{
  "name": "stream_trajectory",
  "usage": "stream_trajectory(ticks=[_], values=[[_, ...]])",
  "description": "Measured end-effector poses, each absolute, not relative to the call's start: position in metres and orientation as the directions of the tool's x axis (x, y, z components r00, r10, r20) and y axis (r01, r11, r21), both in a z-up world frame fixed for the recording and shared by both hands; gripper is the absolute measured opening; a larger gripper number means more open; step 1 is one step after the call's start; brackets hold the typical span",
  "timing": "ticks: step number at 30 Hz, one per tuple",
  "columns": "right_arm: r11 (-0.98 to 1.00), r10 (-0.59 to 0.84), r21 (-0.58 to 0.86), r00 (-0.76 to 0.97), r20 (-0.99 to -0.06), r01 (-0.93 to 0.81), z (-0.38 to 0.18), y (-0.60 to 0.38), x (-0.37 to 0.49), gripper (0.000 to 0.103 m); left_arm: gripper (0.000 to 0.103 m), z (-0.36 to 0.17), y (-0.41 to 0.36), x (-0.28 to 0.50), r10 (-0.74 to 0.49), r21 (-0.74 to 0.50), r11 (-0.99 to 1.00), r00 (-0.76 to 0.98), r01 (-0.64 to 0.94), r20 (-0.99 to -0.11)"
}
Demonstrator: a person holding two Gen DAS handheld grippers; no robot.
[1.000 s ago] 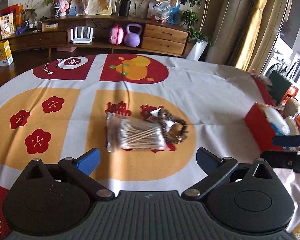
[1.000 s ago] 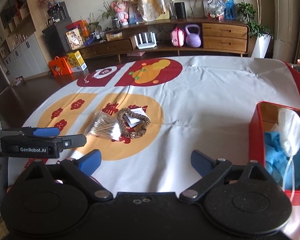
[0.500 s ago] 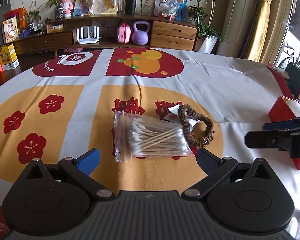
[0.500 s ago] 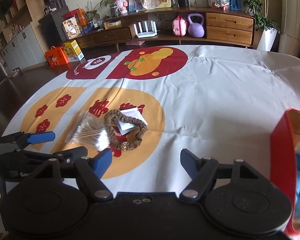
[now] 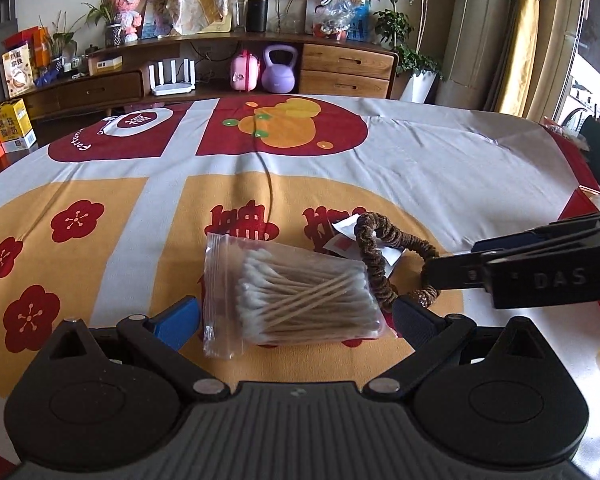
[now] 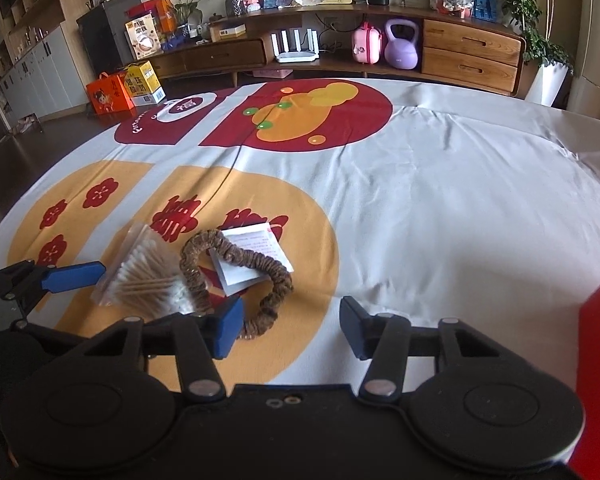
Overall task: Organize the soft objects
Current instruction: 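Grasp the brown bracelet with the right tool while the left tool grasps the cotton swab bag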
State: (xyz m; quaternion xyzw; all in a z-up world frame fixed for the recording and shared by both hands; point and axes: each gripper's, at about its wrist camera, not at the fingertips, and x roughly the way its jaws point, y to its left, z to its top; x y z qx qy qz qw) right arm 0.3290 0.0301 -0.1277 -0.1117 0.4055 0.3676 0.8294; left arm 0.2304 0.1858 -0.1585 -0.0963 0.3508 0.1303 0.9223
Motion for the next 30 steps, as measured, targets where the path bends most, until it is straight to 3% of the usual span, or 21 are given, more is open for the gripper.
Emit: stream_trajectory(ticks=[6,9,17,22,30], values=[[0.697,0.508,0.077,0.415,-0.755,-0.713,-0.135,0.044,0.329,0.045,0.102,-0.163,0.186,0.235,0.187,-0.075,0.945,0.716,-0.318,-0.673],[0.692,0.503,0.052,0.429,-0.75,-0.72,-0.136,0.046,0.326,0.036,0.102,-0.164,0.186,0.236,0.197,-0.062,0.946,0.718,-0.318,-0.668],[0.689,0.506,0.04,0.44,-0.742,-0.724,-0.136,0.043,0.323,0.014,0.086,-0.162,0.183,0.234,0.212,-0.04,0.949,0.728,-0.313,-0.652],[0.696,0.513,0.049,0.449,-0.732,-0.716,-0.133,0.038,0.318,0.009,0.073,-0.156,0.179,0.23,0.211,-0.025,0.956,0.742,-0.293,-0.636],[0.716,0.529,0.073,0.471,-0.706,-0.695,-0.121,0.014,0.306,0.009,0.071,-0.149,0.179,0.221,0.194,-0.052,0.955,0.743,-0.293,-0.64]])
